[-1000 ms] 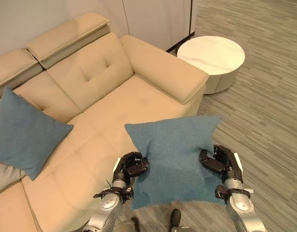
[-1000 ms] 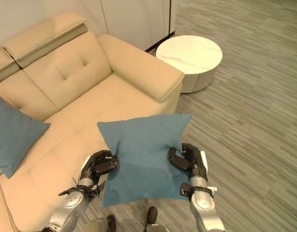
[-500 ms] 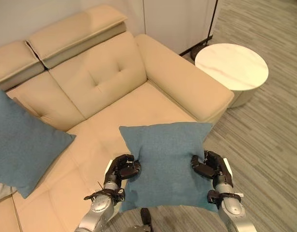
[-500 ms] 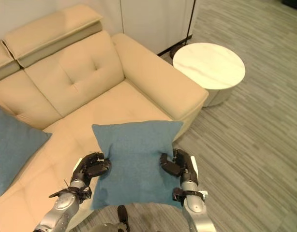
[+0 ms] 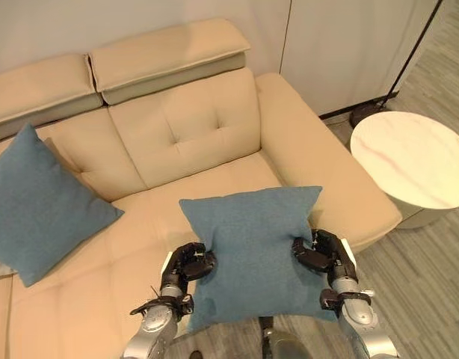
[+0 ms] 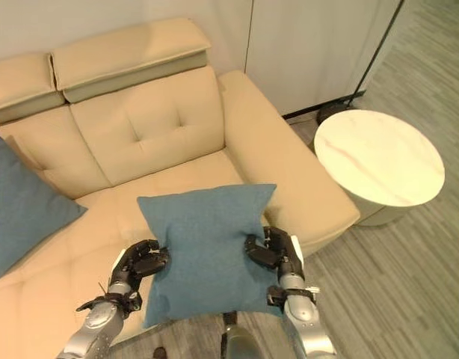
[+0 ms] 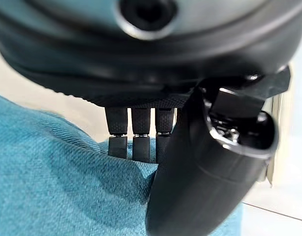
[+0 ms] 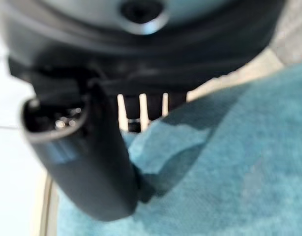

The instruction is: Pick up all the scattered cushions and arrange them neatly on the sofa.

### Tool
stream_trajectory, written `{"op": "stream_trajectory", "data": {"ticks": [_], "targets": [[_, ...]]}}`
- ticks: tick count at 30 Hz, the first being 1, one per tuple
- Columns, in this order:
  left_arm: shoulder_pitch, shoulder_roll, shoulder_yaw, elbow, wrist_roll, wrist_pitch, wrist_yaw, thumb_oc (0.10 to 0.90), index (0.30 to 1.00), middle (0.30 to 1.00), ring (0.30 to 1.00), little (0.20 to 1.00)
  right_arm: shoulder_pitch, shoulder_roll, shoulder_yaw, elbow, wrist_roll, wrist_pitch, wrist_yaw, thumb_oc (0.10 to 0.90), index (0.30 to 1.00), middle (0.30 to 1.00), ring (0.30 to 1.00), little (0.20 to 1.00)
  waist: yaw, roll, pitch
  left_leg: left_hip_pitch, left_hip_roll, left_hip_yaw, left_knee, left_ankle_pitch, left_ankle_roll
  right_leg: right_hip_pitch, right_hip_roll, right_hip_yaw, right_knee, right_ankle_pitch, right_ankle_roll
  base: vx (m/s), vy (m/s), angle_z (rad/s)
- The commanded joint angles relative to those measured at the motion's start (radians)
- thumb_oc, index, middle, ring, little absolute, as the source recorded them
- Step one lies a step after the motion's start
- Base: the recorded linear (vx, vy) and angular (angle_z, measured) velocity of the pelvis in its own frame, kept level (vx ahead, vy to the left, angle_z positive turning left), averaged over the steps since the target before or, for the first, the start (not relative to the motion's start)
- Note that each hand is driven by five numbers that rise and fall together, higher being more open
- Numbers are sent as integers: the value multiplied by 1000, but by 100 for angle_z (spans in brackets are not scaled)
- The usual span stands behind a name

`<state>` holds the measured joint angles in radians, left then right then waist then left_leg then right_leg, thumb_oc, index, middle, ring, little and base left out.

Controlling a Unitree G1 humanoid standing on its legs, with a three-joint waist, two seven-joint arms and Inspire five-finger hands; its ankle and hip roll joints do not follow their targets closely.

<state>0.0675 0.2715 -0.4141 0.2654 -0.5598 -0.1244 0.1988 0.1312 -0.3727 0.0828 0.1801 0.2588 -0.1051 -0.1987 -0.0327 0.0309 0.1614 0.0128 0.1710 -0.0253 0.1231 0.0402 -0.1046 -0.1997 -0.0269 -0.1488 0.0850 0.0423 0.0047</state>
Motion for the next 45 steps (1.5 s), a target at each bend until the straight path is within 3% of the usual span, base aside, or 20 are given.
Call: {"op": "stream_trajectory", "data": {"ticks": [1, 2, 4, 7, 8, 9, 15, 19, 20, 21, 22, 24, 26, 29, 33, 37, 42, 45], "targets": [[-109, -3, -11, -185, 0, -133, -84, 400, 300, 300, 300, 300, -70, 39, 61, -209, 23, -148, 43, 400, 300, 300, 300, 300, -2, -46, -77, -87, -135, 56, 106, -146, 37, 147, -64, -26, -83, -47, 110, -28, -200, 107], [-108, -5, -14, -186, 0, -132, -85, 400, 300, 300, 300, 300, -70, 35, 59, -210, 27, -147, 39, 400, 300, 300, 300, 300, -3, -48, -69, -112, -124, 75, 148, -136, 35, 160, -65, -41, -89, -53, 105, -9, -192, 65], [-97, -7, -19, -186, -2, -125, -97, 400, 300, 300, 300, 300, -56, 39, 49, -218, 37, -144, 38, 400, 300, 300, 300, 300, -11, -47, -69, -129, -103, 183, 116, -136, 58, 201, -69, -102, -115, -70, 98, 54, -147, 55], [-100, -8, -26, -178, 9, -119, -99, 400, 300, 300, 300, 300, -48, 39, 40, -225, 34, -144, 35, 400, 300, 300, 300, 300, -20, -48, -75, -165, -116, 236, 93, -112, 65, 215, -69, -127, -126, -74, 98, 71, -43, 89], [-109, -7, -27, -183, 20, -116, -89, 400, 300, 300, 300, 300, -53, 40, 37, -223, 31, -142, 19, 400, 300, 300, 300, 300, -18, -45, -72, -235, -122, 302, 90, -73, 63, 235, -51, -141, -126, -91, 91, 142, -8, 66], [-104, -4, -24, -185, 20, -119, -89, 400, 300, 300, 300, 300, -57, 45, 39, -218, 32, -142, 16, 400, 300, 300, 300, 300, -13, -41, -74, -226, -120, 309, 65, -68, 60, 238, -44, -143, -121, -96, 94, 142, -9, 27], [-74, 13, 1, -196, 20, -116, -83, 400, 300, 300, 300, 300, -62, 66, 51, -205, 21, -140, 27, 400, 300, 300, 300, 300, 8, -42, -105, -142, -147, 289, -49, -62, 83, 256, -40, -144, -97, -117, 114, 176, 100, -24], [-66, 33, 26, -216, 18, -117, -77, 400, 300, 300, 300, 300, -76, 79, 60, -199, 7, -134, 35, 400, 300, 300, 300, 300, 19, -44, -103, -84, -148, 298, -102, -68, 108, 195, -72, -142, 76, -127, 140, 60, 78, -18], [-76, 41, 32, -216, 20, -124, -69, 400, 300, 300, 300, 300, -83, 86, 58, -204, 3, -135, 32, 400, 300, 300, 300, 300, 9, -39, -84, -82, -141, 277, -105, -65, 117, 111, -80, -99, 197, -101, 163, 7, 50, -4], [-76, 41, 32, -216, 20, -124, -69, 400, 300, 300, 300, 300, -83, 86, 58, -204, 3, -135, 32, 400, 300, 300, 300, 300, 9, -39, -85, -84, -141, 278, -105, -65, 117, 110, -79, -99, 197, -101, 162, 16, 20, 14], [-87, 41, 35, -214, 31, -135, -59, 400, 300, 300, 300, 300, -83, 89, 48, -213, -6, -140, 25, 400, 300, 300, 300, 300, -6, -36, -77, -81, -146, 244, -122, -61, 118, 75, -60, -3, 188, -106, 156, 49, -21, 26], [-91, 38, 36, -214, 28, -140, -59, 400, 300, 300, 300, 300, -82, 89, 44, -214, -8, -141, 22, 400, 300, 300, 300, 300, -9, -33, -77, -78, -148, 234, -130, -60, 117, 72, -56, 31, 159, -110, 150, 42, -35, 57], [-114, 28, 39, -214, 19, -150, -55, 400, 300, 300, 300, 300, -87, 86, 36, -217, -14, -144, 11, 400, 300, 300, 300, 300, -17, -40, -75, -74, -156, 202, -150, -57, 108, 69, -70, 75, 36, -90, 142, 81, -99, 70], [-115, 25, 55, -236, 20, -156, -48, 400, 300, 300, 300, 300, -101, 87, 44, -206, -32, -145, 4, 400, 300, 300, 300, 300, -8, -52, -82, -75, -160, 198, -181, -39, 94, 101, -77, 51, -54, -52, 154, 10, -100, 33], [-139, 25, 66, -252, 44, -164, -44, 400, 300, 300, 300, 300, -131, 60, 40, -211, -78, -150, -15, 400, 300, 300, 300, 300, -5, -47, -100, -115, -145, 182, -210, -5, 70, 120, -56, 18, -167, -23, 150, -17, -119, 29], [-206, 21, 67, -278, 101, -190, -6, 400, 300, 300, 300, 300, -182, 19, 25, -234, -159, -167, -65, 400, 300, 300, 300, 300, -9, -29, -94, -197, -122, 153, -210, 20, 43, 64, -52, -30, -172, -34, 154, -108, -103, 32], [-341, 28, 44, -255, 198, -225, 78, 400, 300, 300, 300, 300, -314, -15, 51, -230, -239, -196, -148, 400, 300, 300, 300, 300, -8, -10, -88, -245, -111, 134, -210, 40, 31, 15, -36, -27, -172, -30, 149, -38, -38, 10], [-495, 25, 7, -212, 266, -248, 153, 400, 300, 300, 300, 300, -448, -30, 95, -190, -310, -208, -233, 400, 300, 300, 300, 300, -10, 0, -89, -301, -110, 127, -210, 55, 23, -43, -33, -23, -172, -16, 148, -99, -13, 5]]}}
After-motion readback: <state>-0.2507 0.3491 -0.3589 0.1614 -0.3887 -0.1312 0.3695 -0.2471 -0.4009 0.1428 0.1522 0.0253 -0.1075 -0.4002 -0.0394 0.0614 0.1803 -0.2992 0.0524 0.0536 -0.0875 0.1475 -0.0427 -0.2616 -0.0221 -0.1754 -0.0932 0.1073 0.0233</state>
